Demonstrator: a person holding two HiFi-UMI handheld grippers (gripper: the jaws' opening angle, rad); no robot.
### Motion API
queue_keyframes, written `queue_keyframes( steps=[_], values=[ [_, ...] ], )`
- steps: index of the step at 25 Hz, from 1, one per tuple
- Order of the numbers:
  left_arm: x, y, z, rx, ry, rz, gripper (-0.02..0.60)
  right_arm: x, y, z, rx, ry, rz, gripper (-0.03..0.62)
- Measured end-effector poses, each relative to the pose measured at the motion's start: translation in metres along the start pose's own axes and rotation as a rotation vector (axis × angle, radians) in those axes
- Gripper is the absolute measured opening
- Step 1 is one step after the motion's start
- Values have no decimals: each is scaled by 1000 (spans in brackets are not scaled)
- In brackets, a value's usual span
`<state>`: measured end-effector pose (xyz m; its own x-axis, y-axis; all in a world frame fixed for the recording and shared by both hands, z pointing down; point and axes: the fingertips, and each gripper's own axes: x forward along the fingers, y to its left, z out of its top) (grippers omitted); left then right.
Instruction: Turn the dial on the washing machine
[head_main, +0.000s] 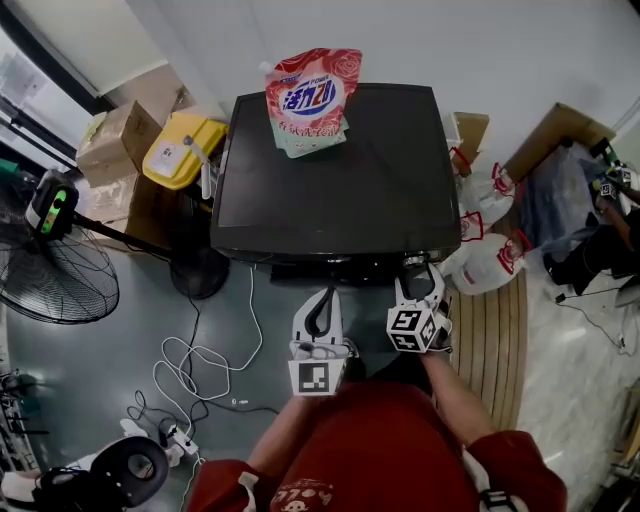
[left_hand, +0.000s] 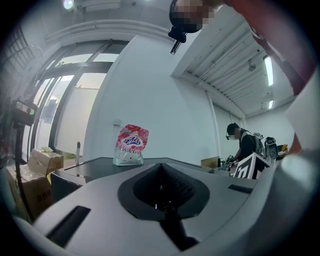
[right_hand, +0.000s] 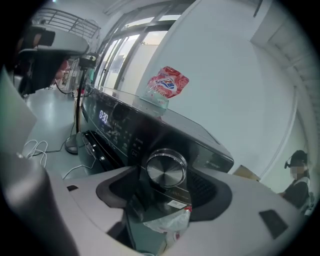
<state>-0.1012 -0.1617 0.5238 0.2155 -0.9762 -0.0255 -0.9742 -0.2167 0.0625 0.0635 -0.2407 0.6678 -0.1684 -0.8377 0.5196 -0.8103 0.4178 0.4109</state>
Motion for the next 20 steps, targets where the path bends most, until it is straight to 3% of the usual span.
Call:
queue_keyframes(
  steps=[5,9,20],
  values=[
    [-3,-3,1,11,8,-3,9,8,-7,1,4,-1,-84,310],
    [-7,0,3,31,-3,-2,9,10,-5,0,0,4,-96,281],
    [-11,3,1,28,11,9,9,10,-5,0,25,15,-87,276]
  ],
)
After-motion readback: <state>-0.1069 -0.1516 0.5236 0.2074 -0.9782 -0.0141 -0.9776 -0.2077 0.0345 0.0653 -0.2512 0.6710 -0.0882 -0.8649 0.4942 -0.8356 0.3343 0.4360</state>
